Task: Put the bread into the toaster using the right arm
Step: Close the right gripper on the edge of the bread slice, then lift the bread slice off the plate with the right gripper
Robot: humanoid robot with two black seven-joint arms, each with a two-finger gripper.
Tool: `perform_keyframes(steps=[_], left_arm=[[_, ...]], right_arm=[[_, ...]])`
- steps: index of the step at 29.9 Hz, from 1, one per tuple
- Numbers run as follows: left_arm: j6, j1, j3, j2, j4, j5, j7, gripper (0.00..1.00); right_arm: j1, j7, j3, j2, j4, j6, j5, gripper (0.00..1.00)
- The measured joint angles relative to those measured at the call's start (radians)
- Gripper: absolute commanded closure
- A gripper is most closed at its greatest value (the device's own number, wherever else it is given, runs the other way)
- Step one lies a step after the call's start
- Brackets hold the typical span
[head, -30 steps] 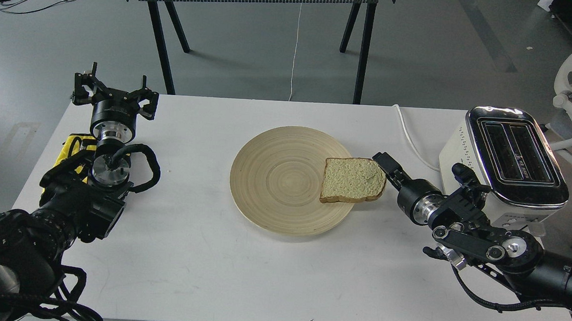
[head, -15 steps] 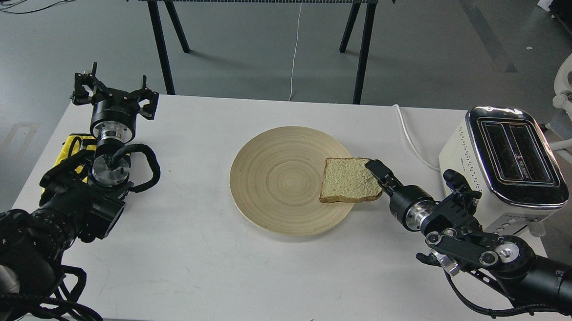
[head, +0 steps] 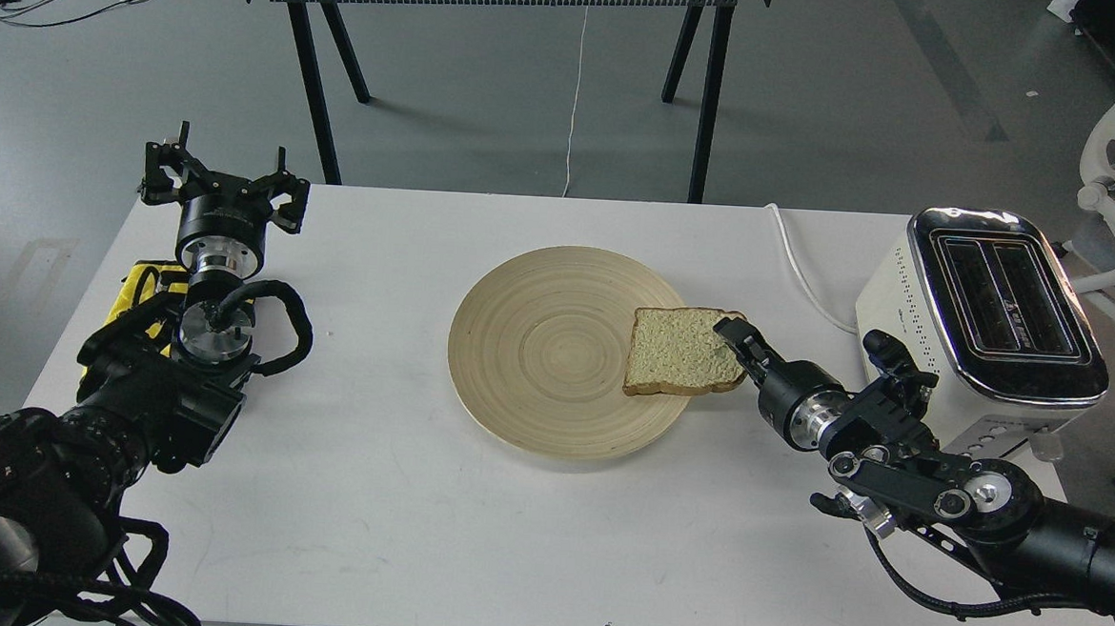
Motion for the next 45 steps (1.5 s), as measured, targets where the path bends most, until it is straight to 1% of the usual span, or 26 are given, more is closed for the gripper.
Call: perform_keyframes(steps=[1,9,11,14,20,26,34,45], left_arm=[[0.000,0.000,0.000,0.000,0.000,0.000,0.000,0.00],[0.000,0.001,0.000,0.000,0.000,0.000,0.000,0.00],[0.000,0.001,0.000,0.000,0.000,0.000,0.000,0.00],[0.000,0.001,0.000,0.000,0.000,0.000,0.000,0.00],[0.000,0.001,0.000,0.000,0.000,0.000,0.000,0.00],[0.000,0.000,0.000,0.000,0.000,0.000,0.000,0.00],[0.000,0.000,0.000,0.000,0.000,0.000,0.000,0.00],[0.000,0.000,0.000,0.000,0.000,0.000,0.000,0.00]], right_arm=[[0.000,0.000,0.000,0.000,0.000,0.001,0.000,0.62],[0.000,0.000,0.001,0.000,0.001,0.002,0.000,0.68],[0.000,0.000,0.001,0.000,0.001,0.002,0.000,0.72],[0.000,0.000,0.002,0.000,0.001,0.002,0.000,0.74],[0.003,0.006,0.010,0.001,0.005,0.002,0.001,0.75],[0.007,0.024,0.023,0.000,0.032,-0.007,0.002,0.75],[0.012,0.045,0.087,0.002,0.046,-0.007,0.002,0.75],[0.038,0.049,0.121,0.027,0.047,-0.004,0.000,0.80]])
